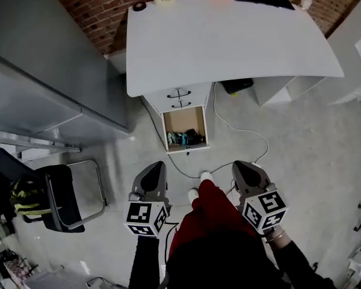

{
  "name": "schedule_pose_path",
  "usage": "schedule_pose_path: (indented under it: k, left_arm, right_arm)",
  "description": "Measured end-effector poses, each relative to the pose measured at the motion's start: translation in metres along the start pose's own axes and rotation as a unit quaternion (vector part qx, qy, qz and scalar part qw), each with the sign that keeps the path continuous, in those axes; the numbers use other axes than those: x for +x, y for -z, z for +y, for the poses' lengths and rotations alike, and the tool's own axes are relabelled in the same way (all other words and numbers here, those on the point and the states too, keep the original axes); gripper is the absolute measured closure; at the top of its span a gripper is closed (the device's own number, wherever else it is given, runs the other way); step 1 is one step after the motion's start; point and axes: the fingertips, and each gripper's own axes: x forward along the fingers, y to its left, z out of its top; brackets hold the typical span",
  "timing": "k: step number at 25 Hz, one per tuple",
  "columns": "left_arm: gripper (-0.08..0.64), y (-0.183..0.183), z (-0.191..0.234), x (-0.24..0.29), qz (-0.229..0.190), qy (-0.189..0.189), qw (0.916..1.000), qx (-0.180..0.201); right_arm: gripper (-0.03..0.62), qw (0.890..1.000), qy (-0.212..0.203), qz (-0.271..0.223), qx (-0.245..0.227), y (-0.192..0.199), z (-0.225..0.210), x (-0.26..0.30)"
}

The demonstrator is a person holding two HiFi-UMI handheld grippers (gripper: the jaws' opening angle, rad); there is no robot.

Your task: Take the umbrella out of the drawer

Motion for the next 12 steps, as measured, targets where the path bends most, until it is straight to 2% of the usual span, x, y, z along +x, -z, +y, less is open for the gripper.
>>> schedule_pose_path:
  k: [7, 9, 12]
  left_arm:
    - [0.556, -0.02, -0.007, 0.075, 0.031, 0.014, 0.999, 0.028]
    - [0.555, -0.023, -0.012, 0.094, 0.042, 0.021, 0.9976, 0.051]
    - [0.555, -0.019, -0.017, 0.122, 0.073, 0.033, 0.9911, 0.106]
  right_arm:
    - [0.594, 0.999, 0.007, -0.005, 0.034, -0.013, -0.042, 0.026]
    - [0.594, 0.999, 0.006, -0.008, 0.044, -0.015, -0.05, 0.036]
    - [0.594, 0.998, 0.004, -0.015, 0.064, -0.014, -0.058, 0.049]
